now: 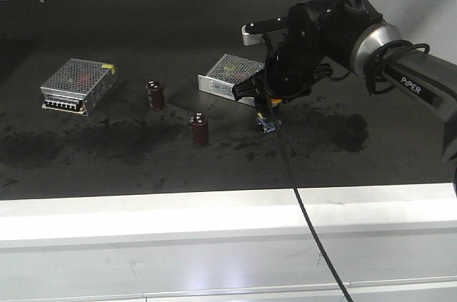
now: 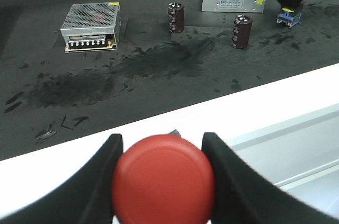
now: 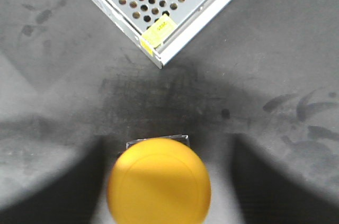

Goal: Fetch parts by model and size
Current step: 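Reach the right gripper down and grasp the yellow-capped push-button switch, then lift the yellow-capped switch with the right gripper and pull back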

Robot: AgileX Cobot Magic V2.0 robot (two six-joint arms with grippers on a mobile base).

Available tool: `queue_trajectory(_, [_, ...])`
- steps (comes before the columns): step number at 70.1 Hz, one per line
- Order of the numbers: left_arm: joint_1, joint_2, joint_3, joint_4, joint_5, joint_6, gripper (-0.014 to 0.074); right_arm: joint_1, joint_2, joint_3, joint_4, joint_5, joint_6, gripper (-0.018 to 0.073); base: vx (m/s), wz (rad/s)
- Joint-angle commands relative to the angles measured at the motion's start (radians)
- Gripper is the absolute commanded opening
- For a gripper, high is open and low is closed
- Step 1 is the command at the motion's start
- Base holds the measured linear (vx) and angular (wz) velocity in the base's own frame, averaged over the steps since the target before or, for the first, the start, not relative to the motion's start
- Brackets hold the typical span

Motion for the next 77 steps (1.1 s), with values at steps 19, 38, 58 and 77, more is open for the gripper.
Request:
queue_trajectory(19, [-0.005, 0.013, -0.024, -0.005, -0.076, -0.001, -0.0006, -0.002, -0.209, 0.027, -0.018, -0.074, -0.01, -0.0011, 0.0, 0.0])
queue_trajectory(38, [-0.005, 0.013, -0.024, -0.005, -0.076, -0.001, -0.0006, -0.002, -0.551, 0.5, -0.02, -0.361, 0.009, -0.001, 0.0, 0.0])
queue_trajectory(58, [-0.005, 0.013, -0.024, -0.005, -0.076, -0.001, -0.0006, -0.002, -0.904, 0.88, -0.024, -0.514, 0.005, -0.001, 0.0, 0.0])
queue_trajectory(77, [-0.005, 0.013, -0.024, -0.005, -0.076, -0.001, -0.0006, -0.002, -1.24, 1.115, -0.019, -0.568, 0.004, -0.001, 0.0, 0.0])
